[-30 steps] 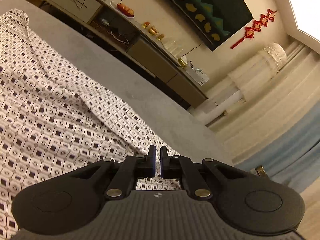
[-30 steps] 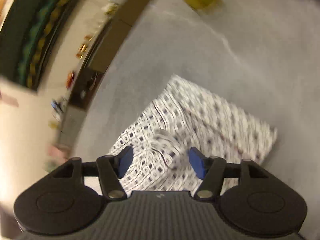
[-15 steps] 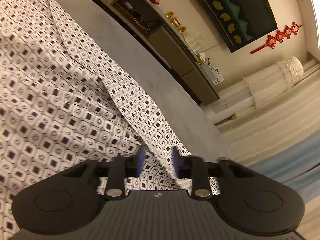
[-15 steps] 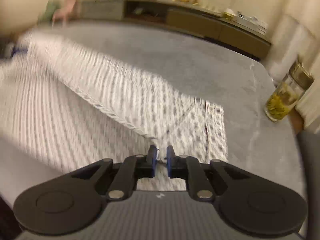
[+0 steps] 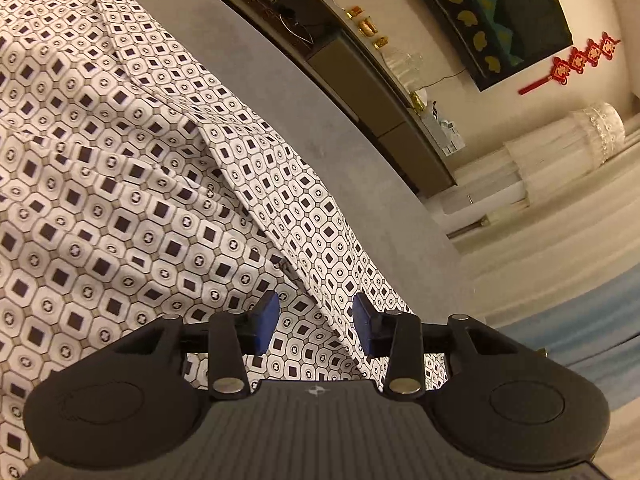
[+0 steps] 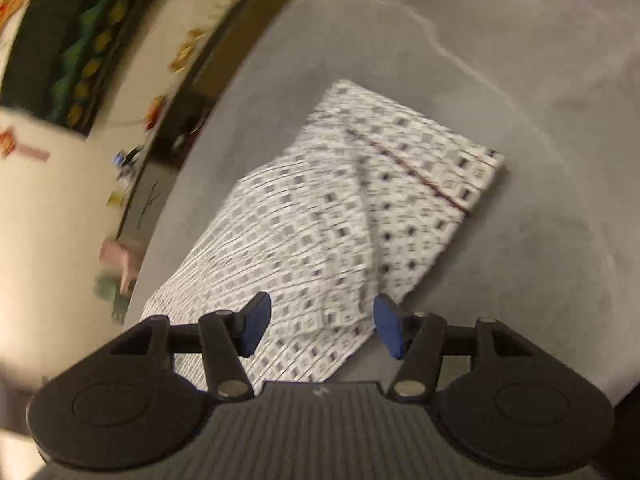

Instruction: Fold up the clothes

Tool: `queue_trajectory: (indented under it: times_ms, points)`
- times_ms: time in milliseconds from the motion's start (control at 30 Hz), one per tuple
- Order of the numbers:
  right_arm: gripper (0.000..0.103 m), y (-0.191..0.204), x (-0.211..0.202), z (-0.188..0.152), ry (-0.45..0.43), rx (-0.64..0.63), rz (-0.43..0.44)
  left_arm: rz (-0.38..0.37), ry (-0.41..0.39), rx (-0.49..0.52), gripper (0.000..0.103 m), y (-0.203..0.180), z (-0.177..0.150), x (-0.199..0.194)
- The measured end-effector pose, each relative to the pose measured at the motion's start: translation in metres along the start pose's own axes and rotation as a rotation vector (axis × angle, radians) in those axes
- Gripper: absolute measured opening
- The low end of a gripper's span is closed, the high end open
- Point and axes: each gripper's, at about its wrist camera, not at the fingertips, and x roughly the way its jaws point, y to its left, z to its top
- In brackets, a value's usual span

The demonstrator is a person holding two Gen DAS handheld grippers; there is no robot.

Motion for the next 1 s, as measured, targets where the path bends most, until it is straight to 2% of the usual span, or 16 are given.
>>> queue_trajectory:
  times_ms: [100,167,233,300,367,467,600,833,1000]
  points:
    - [0.059,-0.001,0.016,-0.002,0.012,0.022,-0.001,0.003,0.007,0.004,0.042,0.0,0.002,0.005]
    - [0.058,0.006,0.02,-0.004,0.004,-0.007,-0.003,0.006,0.012,0.007,0.042,0.0,0.003,0.009]
    - [0.052,0.014,0.023,-0.006,-0.011,-0.052,-0.011,0.008,0.016,0.009,0.042,0.0,0.005,0.013]
    - [0.01,0.022,0.025,-0.007,-0.026,-0.099,-0.017,0.01,0.02,0.011,0.042,0.0,0.006,0.016]
    - [0.004,0.03,0.021,-0.008,-0.046,-0.153,-0.004,0.008,0.009,0.004,0.042,0.001,0.01,0.015]
    - [0.003,0.042,-0.008,-0.007,-0.127,-0.209,0.111,0.004,-0.007,-0.006,0.045,0.003,0.017,0.014]
    - [0.003,0.051,-0.032,0.004,-0.178,-0.211,0.159,0.014,-0.042,-0.038,0.045,0.011,0.029,0.008]
    - [0.003,0.048,-0.028,0.012,-0.206,-0.164,0.182,0.066,-0.108,-0.086,0.047,0.038,0.072,0.001]
    - [0.003,0.042,-0.017,0.011,-0.216,-0.146,0.17,0.044,-0.129,-0.114,0.044,0.052,0.087,0.005]
